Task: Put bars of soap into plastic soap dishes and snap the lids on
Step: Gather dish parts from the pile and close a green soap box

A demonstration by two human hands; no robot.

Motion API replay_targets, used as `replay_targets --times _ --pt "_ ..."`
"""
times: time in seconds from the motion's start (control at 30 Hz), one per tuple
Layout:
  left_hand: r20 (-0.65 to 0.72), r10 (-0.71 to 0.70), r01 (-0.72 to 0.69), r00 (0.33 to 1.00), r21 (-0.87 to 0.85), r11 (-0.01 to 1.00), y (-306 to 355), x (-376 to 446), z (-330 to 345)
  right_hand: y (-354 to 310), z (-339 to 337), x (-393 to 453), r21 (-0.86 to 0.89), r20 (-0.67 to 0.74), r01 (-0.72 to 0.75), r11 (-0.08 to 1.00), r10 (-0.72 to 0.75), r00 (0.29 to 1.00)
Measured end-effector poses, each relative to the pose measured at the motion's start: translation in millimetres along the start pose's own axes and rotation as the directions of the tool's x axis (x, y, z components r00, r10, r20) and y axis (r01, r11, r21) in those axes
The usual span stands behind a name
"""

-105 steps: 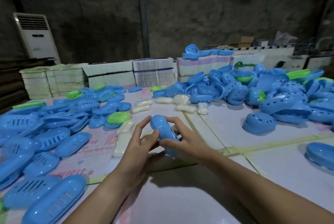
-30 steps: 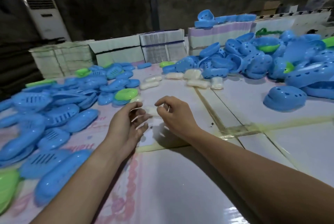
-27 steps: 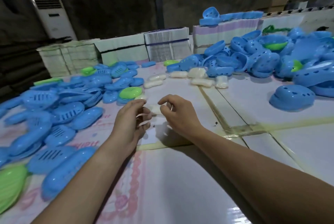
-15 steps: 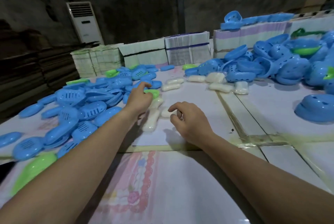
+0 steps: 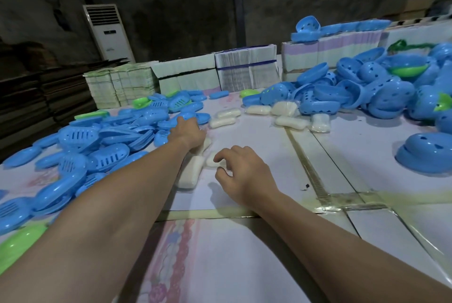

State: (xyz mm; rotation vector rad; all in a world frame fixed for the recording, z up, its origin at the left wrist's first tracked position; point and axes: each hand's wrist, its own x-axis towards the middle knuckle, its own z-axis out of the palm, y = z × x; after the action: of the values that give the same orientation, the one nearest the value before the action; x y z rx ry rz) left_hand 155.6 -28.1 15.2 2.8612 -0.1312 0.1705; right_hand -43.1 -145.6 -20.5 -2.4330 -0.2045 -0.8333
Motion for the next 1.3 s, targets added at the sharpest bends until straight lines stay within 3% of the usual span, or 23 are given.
replay_targets --times 0.23,0.37,0.43,0.5,0.57,0.63,0.73,0.83,0.93,1.07,1.3 --pt "-0.051 0.004 -0.018 0.999 -0.294 0.956 -10.1 -13.6 0.2 3.7 -1.0 2.3 -0.082 0.061 -0.063 0.995 0.068 0.996" --pt "-0.201 -0.022 -0.115 0.979 -0.642 0.758 -4.3 -36.0 -10.4 2.3 -5.5 3.8 -0.075 0.082 -0.125 0.989 0.131 0.988" --pt "-0.198 -0.12 -0.113 0.973 -0.858 0.5 6.8 -53.6 -23.3 3.0 -7.7 4.1 -0.055 0.067 -0.164 0.985 0.167 0.984" --pt "-0.005 -0.208 -0.001 0.978 -1.0 0.017 17.4 -73.9 -40.4 3.9 -9.8 4.4 -0.035 0.055 -0.195 0.98 0.196 0.979" --pt "0.218 -0.111 0.148 0.97 -0.885 -0.442 23.2 -101.3 -55.1 4.1 -11.4 4.8 -0.025 0.05 -0.206 0.978 0.207 0.977" --pt "0.294 0.0 0.225 0.956 -0.731 -0.644 24.1 -127.8 -55.5 3.4 -12.1 5.0 -0.022 0.051 -0.212 0.977 0.212 0.976" --pt "0.338 0.129 0.322 0.932 -0.612 -0.723 24.9 -163.5 -45.3 5.5 -11.5 4.4 0.001 0.025 -0.222 0.975 0.222 0.975" --pt "0.361 0.124 0.335 0.924 -0.613 -0.715 27.8 -181.1 -35.4 15.8 -9.6 4.6 -0.11 0.005 -0.208 0.972 0.21 0.978" --pt "0.358 0.093 0.323 0.929 -0.66 -0.679 30.7 -186.5 -31.7 23.9 -5.7 6.3 -0.316 0.169 -0.191 0.929 0.253 0.953" --pt "0.339 0.136 0.337 0.931 -0.652 -0.68 31.5 -187.4 -34.3 25.2 2.1 10.0 -0.426 0.395 -0.108 0.898 0.292 0.871" --pt "0.374 0.035 0.303 0.927 -0.689 -0.658 29.4 -184.9 -36.5 16.5 -6.8 6.7 -0.523 0.222 0.01 0.852 0.125 0.967"
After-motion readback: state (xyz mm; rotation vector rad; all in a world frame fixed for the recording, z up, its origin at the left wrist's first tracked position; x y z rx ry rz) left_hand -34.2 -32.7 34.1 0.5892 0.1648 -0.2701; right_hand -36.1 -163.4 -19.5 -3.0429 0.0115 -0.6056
